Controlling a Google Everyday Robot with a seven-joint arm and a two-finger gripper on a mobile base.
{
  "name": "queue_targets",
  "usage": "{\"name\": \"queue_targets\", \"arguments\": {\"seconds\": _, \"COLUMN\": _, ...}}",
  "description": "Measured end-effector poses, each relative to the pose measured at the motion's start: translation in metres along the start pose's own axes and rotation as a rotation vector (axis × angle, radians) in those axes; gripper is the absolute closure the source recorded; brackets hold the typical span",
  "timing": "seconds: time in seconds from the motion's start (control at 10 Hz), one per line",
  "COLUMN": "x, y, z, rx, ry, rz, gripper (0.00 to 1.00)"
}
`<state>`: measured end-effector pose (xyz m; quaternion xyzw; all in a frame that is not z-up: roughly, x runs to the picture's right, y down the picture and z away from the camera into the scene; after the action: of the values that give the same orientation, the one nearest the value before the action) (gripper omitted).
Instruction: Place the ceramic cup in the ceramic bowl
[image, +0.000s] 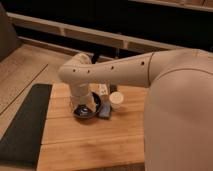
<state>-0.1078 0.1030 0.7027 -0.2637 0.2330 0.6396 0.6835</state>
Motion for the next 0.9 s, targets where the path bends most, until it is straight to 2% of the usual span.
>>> {"name": "queue_targets", "arguments": {"seconds": 0.5, "x": 0.0, "y": 0.0, "z": 0.0, "rx": 0.002, "ry": -0.002, "rz": -0.001, "gripper": 0.35}}
{"name": "queue_targets", "arguments": {"seconds": 0.6, "x": -0.002, "y": 0.0, "z": -0.002, "rx": 0.012, "ry": -0.018, "rz": -0.007, "gripper": 0.35}}
{"name": "queue_targets", "arguments": {"seconds": 0.7, "x": -0.007, "y": 0.001, "z": -0.007, "rx": 0.026, "ry": -0.048, "rz": -0.021, "gripper": 0.35}}
{"name": "queue_targets", "arguments": {"seconds": 0.8, "x": -0.015, "y": 0.006, "z": -0.014, "rx": 0.041, "ry": -0.097, "rz": -0.046, "gripper": 0.35}}
{"name": "queue_targets", "arguments": {"seconds": 0.9, "x": -0.035, "y": 0.015, "z": -0.029, "rx": 0.067, "ry": -0.195, "rz": -0.089, "gripper": 0.35}}
